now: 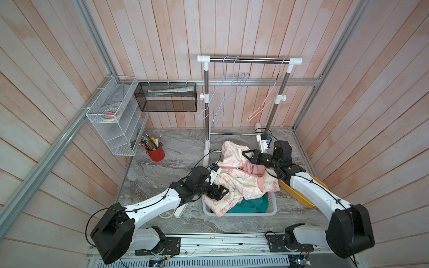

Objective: Remove the clothespins securing jackets to the hanger
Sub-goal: Adjust the jacket in the basket.

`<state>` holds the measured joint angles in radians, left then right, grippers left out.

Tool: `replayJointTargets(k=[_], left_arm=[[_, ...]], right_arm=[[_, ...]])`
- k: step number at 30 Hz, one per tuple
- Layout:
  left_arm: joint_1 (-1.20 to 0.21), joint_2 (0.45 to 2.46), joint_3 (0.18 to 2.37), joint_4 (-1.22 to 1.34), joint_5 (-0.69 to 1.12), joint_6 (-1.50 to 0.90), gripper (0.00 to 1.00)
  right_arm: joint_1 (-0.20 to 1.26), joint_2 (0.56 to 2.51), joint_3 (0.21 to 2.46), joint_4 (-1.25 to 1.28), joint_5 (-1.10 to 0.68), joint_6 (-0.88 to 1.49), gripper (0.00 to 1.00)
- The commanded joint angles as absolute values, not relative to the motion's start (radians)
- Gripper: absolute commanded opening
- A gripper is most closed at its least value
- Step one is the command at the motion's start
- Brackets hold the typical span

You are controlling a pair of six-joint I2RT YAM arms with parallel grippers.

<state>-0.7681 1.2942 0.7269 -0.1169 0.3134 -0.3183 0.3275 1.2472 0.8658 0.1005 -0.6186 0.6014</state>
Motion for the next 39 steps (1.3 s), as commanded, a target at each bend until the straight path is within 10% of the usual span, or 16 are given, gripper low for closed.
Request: replayJointTargets(k=[1,24,32,39], left_arm=[[-0.766,1.283,0.700,-0.176,0.230,-0.325,0.92],[-0.767,1.434,0.742,-0.105,0.154,-0.377,0.90],[-0.767,1.503,0.733,-0.082,0.129,-0.400,0.69],[-0.767,1.451,0.698,-0.077,0.127,-0.404,0.63]], right_arm=[[0.371,1.146,0.841,-0.033,-0.597,0.606,0.00],[0.534,1.446,0.594,-0.103,-0.211,0.774,0.00],[0.536,1.258,0.821,-0.349,-0.145,0.657,0.44],[0.538,1.253,1.045,-0.478,-0.125,0.591,0.57]])
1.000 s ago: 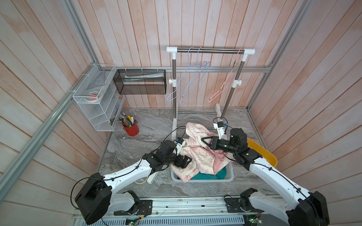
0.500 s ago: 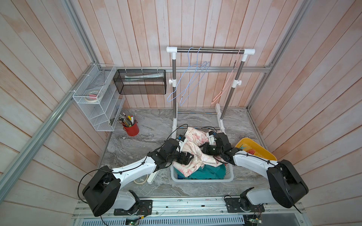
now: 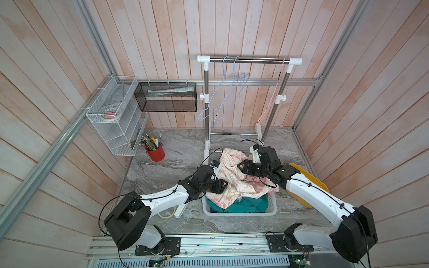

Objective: Remove the clothespins securing jackets to the hanger
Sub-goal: Adjust the jacket in the basket.

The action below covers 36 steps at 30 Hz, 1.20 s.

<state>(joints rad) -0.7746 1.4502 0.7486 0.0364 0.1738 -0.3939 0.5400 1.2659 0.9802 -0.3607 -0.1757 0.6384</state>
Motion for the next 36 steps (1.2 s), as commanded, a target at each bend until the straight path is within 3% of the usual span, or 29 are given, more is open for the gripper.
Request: replayJointTargets(k=[1,9,15,19,26,31,36], left_arm=[[-0.767,1.444,0.698,-0.082,0.127,-0.401,0.63],[-0.767,1.416,0.696,-0.092,0.125,-0.401,0.63],[-0.767,1.401,0.686,-0.089,0.119,-0.410,0.64],[-0.767,1.398,0.687,-0.098,0.107,-0.407,0.65],[-0.767,1.415,0.680,-0.088,0.101,-0.416,0.65],[-0.767,1.422,0.675,-0.083,0.102,-0.420,0.65],[-0.767,1.463,0.689,-0.080,0.109,-0.427,0.66]], right_arm=[[0.538,1.262,1.076,-0.483,-0.114,0.580,0.58],[0.483,1.446,1.238,-0.450,-0.057,0.463,0.61],[0.464,1.604,1.274,-0.366,-0.130,0.410,0.61],[0.509,1.649,1.281,-0.360,-0.227,0.404,0.54],[0.587,1.575,1.169,-0.371,-0.318,0.479,0.34],[0.647,1.553,1.084,-0.379,-0.316,0.517,0.33],[0.629,1.649,1.058,-0.357,-0.281,0.517,0.31]])
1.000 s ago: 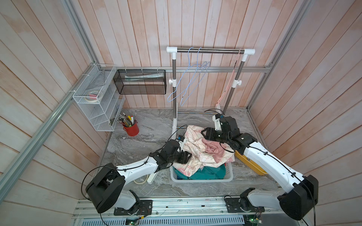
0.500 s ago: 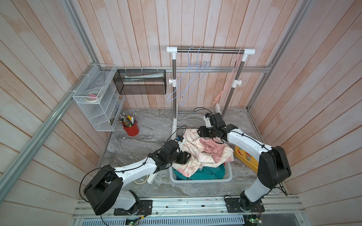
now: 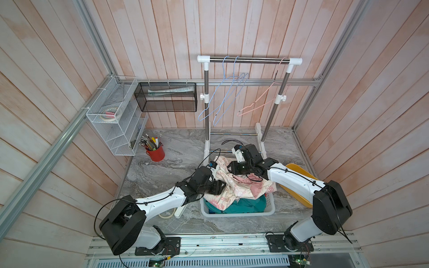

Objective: Remove the clothespins securing jackets to the hanger
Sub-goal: Adjust the jacket in the basket.

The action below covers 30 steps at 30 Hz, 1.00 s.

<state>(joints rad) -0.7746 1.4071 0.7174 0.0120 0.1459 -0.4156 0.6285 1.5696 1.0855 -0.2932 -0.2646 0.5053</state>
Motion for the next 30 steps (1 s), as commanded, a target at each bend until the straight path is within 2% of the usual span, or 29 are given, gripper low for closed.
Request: replayJointTargets(k=[1,3,11,14,17,23,30], left_arm=[[-0.767,1.481,0.698,-0.081,0.107,-0.429,0.66],[-0.767,1.519,0.711,-0.074,0.101,-0.437,0.66],[-0.767,1.711,0.732,-0.043,0.100,-0.514,0.58],[-0.767,1.694,0.718,-0.032,0.095,-0.523,0.55],[-0.764,1.652,0.701,-0.036,0.068,-0.503,0.55],[-0.741,1.694,0.696,-0.026,0.109,-0.541,0.49],[-0.743,1.759,0.678,-0.035,0.110,-0.588,0.38]], right_arm=[[0.616,1.691,1.084,-0.388,-0.270,0.507,0.29],[0.612,1.754,1.137,-0.449,-0.214,0.482,0.26],[0.651,1.905,1.162,-0.482,-0.073,0.465,0.29],[0.674,1.875,1.156,-0.485,-0.018,0.475,0.30],[0.673,1.830,1.137,-0.467,-0.002,0.479,0.31],[0.672,1.966,1.106,-0.433,-0.092,0.480,0.30],[0.683,2.005,1.029,-0.425,-0.052,0.511,0.31]])
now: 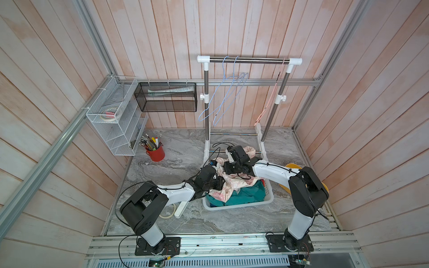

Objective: Remove the clothespins securing jackets to the hanger
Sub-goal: Adjust the jacket in the basket.

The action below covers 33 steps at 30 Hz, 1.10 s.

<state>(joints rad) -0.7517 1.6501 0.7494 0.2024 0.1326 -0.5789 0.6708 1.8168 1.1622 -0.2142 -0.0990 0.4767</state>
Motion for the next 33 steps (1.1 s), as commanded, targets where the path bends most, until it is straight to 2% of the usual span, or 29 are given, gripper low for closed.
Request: replayJointTargets(k=[1,5,11,17,22,24,29,33], left_arm=[[-0.744,1.764,0.682,-0.045,0.105,-0.584,0.37],[-0.743,1.815,0.709,-0.055,0.123,-0.577,0.34],[-0.742,1.859,0.712,-0.031,0.149,-0.578,0.29],[-0.742,1.811,0.677,-0.022,0.124,-0.591,0.13],[-0.742,1.788,0.666,-0.027,0.112,-0.592,0.04],[-0.741,1.782,0.663,-0.028,0.112,-0.588,0.00],[-0.742,1.766,0.660,-0.035,0.113,-0.574,0.00],[-0.742,1.759,0.671,-0.038,0.120,-0.560,0.00]], right_arm=[[0.697,2.021,1.031,-0.444,-0.010,0.509,0.31],[0.733,2.104,1.088,-0.527,0.147,0.498,0.33],[0.736,2.135,1.156,-0.554,0.128,0.485,0.42],[0.724,1.912,1.168,-0.544,0.057,0.493,0.59],[0.678,1.775,1.294,-0.619,0.089,0.483,0.68],[0.647,1.743,1.345,-0.641,0.083,0.475,0.69],[0.599,1.637,1.445,-0.709,0.109,0.461,0.71],[0.568,1.495,1.409,-0.717,0.166,0.474,0.71]])
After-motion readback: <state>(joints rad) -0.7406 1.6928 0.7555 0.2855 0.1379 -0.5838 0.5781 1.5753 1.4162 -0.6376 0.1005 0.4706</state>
